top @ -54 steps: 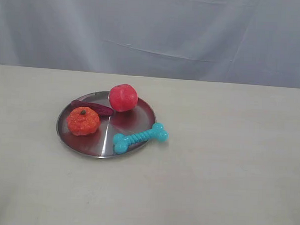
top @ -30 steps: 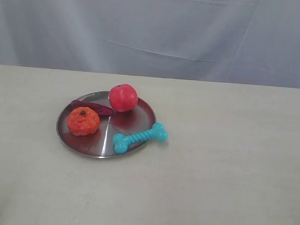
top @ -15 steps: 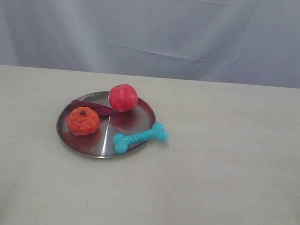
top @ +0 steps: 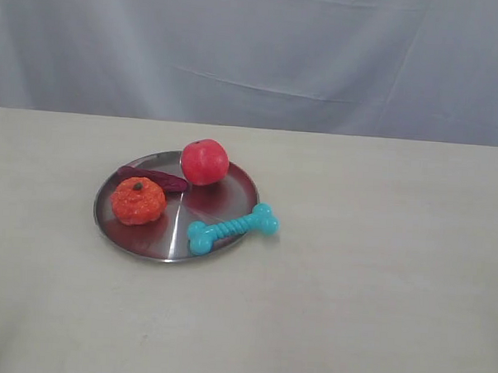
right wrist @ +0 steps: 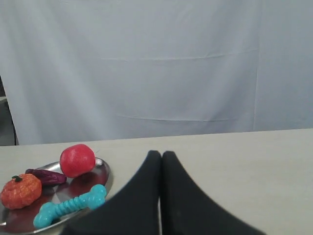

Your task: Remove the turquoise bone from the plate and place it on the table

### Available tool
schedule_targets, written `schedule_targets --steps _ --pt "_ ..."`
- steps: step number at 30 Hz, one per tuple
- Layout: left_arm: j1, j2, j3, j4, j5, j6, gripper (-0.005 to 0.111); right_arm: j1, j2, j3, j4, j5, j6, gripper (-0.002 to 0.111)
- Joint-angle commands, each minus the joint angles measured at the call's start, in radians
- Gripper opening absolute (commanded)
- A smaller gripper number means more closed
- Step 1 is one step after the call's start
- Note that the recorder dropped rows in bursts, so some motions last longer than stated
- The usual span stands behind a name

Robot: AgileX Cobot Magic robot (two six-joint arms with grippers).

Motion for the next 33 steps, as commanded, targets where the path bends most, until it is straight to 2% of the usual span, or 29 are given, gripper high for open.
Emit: schedule_targets --steps 1,8,14,23,33 --pt "-0.002 -0.001 0.003 0.000 -0.001 -0.001 0.000 -0.004 0.041 -0.072 0.000 0.045 0.012 0.000" --pt "-0.002 -0.001 0.003 0.000 -0.001 -0.001 0.000 -0.004 0.134 -0.204 0.088 0.195 -0.014 0.000" --pt "-0.002 -0.001 0.003 0.000 -0.001 -0.001 0.000 -0.004 0.303 -0.420 0.120 0.459 -0.148 -0.001" --pt "-0.002 -0.001 0.003 0.000 -0.001 -0.001 0.000 -0.002 0.579 -0.621 0.322 0.556 -0.459 -0.001" --pt "-0.002 -0.001 0.003 0.000 -0.001 -0.001 0.000 0.193 0.868 -0.833 0.269 0.563 -0.485 -0.001"
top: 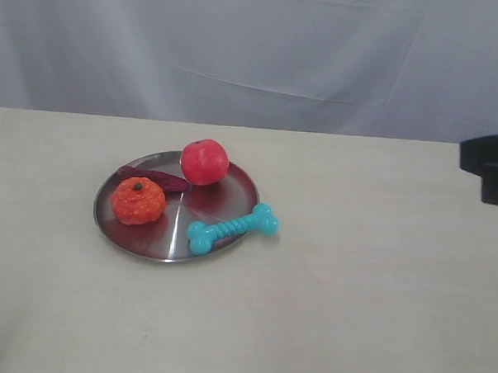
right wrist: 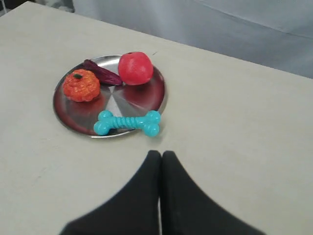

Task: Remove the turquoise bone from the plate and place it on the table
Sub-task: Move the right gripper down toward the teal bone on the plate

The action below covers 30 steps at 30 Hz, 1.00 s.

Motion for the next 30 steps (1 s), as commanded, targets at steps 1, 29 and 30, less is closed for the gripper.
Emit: schedule_targets --steps 1,29,30 --pt "-0.002 -0.001 0.003 0.000 -0.001 -0.001 0.000 0.091 0.131 -0.103 -0.045 0.002 0.010 -0.001" --pt "-0.002 -0.001 0.003 0.000 -0.001 -0.001 0.000 0.324 0.981 -0.666 -0.341 0.126 -0.130 -0.001" --pt "-0.002 -0.001 0.003 0.000 -0.001 -0.001 0.000 0.324 1.003 -0.677 -0.351 0.128 -0.142 -0.001"
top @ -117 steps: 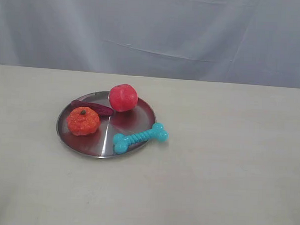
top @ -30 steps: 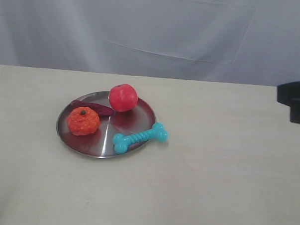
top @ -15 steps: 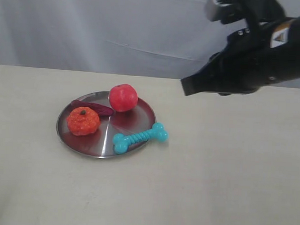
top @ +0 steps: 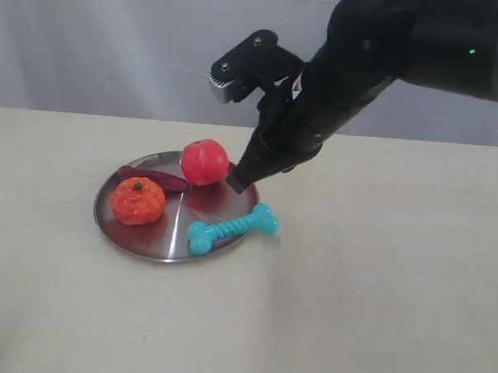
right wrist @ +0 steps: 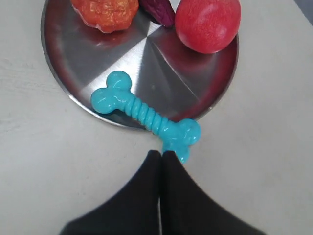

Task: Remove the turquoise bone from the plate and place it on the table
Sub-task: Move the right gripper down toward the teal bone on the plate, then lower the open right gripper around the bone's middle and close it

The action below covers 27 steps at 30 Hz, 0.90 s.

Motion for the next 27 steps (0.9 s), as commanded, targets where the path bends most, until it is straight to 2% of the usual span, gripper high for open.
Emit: schedule_targets --steps 1,17,27 --pt "-0.002 -0.001 0.003 0.000 -0.001 -0.001 0.000 0.001 0.084 -0.053 -0.037 0.010 -0.081 -0.001" --pt "-0.002 -0.001 0.003 0.000 -0.001 -0.001 0.000 0.017 0.327 -0.200 -0.033 0.064 -0.447 -0.001" --pt "-0.002 -0.001 0.003 0.000 -0.001 -0.001 0.000 0.021 0.339 -0.221 -0.026 0.066 -0.498 -0.001"
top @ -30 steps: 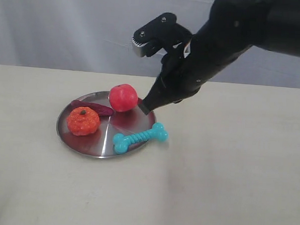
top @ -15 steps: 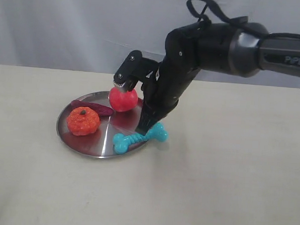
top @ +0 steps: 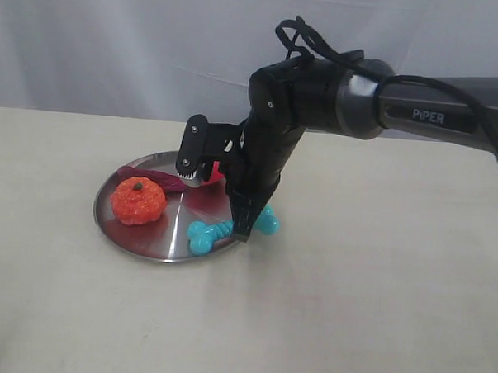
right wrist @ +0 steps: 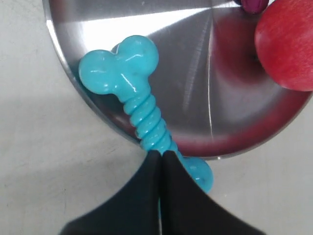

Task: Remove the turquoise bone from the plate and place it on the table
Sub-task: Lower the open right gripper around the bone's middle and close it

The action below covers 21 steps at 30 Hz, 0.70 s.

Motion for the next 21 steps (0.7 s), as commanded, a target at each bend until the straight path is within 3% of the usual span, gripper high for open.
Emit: schedule_targets --steps 1,4,10,21 --pt "-0.002 -0.001 0.003 0.000 -0.001 -0.001 0.000 0.004 0.001 -0.009 0.008 0.009 -0.020 0.000" --pt "-0.002 -0.001 0.003 0.000 -0.001 -0.001 0.000 0.005 0.001 -0.009 0.008 0.022 -0.027 0.009" --pt "-0.002 -0.001 0.003 0.000 -0.001 -0.001 0.000 0.008 0.001 -0.009 0.008 0.032 -0.032 0.051" --pt "-0.002 -0.001 0.003 0.000 -0.001 -0.001 0.000 0.010 0.001 -0.009 0.008 0.028 -0.133 0.053"
